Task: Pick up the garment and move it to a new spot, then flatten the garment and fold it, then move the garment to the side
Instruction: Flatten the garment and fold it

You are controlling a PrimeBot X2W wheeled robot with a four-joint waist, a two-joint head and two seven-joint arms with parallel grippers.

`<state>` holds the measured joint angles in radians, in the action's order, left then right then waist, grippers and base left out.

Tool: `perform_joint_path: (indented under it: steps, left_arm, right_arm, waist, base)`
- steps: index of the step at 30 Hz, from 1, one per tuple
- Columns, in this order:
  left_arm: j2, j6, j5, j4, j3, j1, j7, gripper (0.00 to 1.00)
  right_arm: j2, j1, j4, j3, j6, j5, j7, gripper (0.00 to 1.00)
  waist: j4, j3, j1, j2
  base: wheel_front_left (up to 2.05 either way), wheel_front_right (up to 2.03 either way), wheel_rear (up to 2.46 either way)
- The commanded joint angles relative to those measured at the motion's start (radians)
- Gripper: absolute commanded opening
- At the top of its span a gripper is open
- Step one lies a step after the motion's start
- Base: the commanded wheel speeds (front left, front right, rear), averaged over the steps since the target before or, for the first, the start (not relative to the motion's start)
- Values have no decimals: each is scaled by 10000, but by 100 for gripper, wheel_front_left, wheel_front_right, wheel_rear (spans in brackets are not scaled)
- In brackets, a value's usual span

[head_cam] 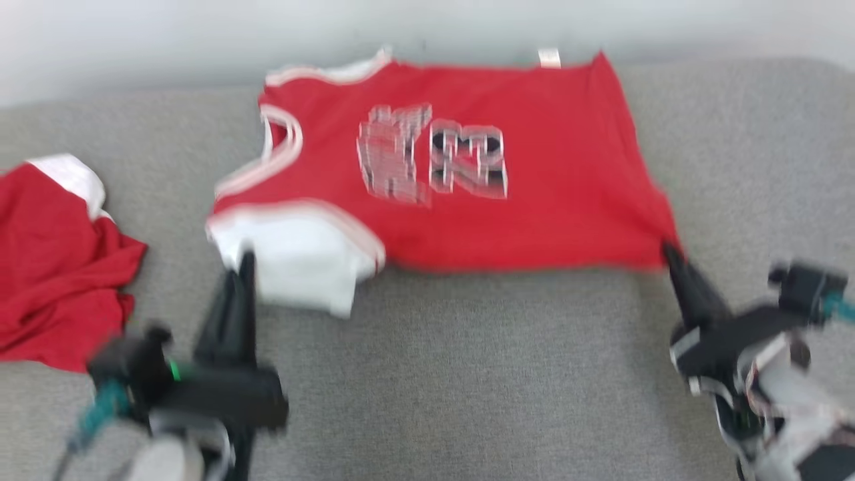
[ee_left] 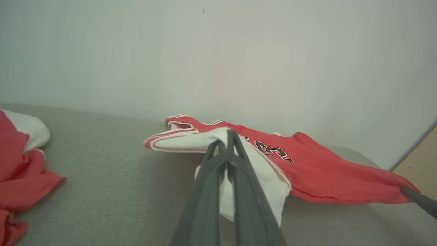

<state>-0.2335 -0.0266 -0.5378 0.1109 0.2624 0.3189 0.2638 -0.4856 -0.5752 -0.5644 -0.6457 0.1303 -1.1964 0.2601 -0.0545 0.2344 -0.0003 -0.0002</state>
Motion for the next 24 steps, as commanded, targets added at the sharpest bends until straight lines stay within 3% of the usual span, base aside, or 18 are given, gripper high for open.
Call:
perform_joint_path:
  steps: [1, 12, 24]
  left_arm:
    - [101, 14, 216, -267, -119, -832, 8, 0]
    - [862, 336, 414, -441, -189, -4230, 8, 0]
    - [1184, 608, 606, -329, 229, -5263, 8, 0]
  right_arm:
    - [-222, 700, 181, 87, 12, 92, 50, 0]
    - [-449, 4386, 848, 1396, 12, 341, 60, 0]
    - [-305, 6765, 1683, 2913, 12, 1004, -275, 0]
  waist:
    - [164, -829, 3, 2]
    - [404, -2152, 3, 2]
    - [576, -1932, 3, 2]
  base:
    - [0, 0, 0]
    - [0, 0, 0]
    - [0, 0, 0]
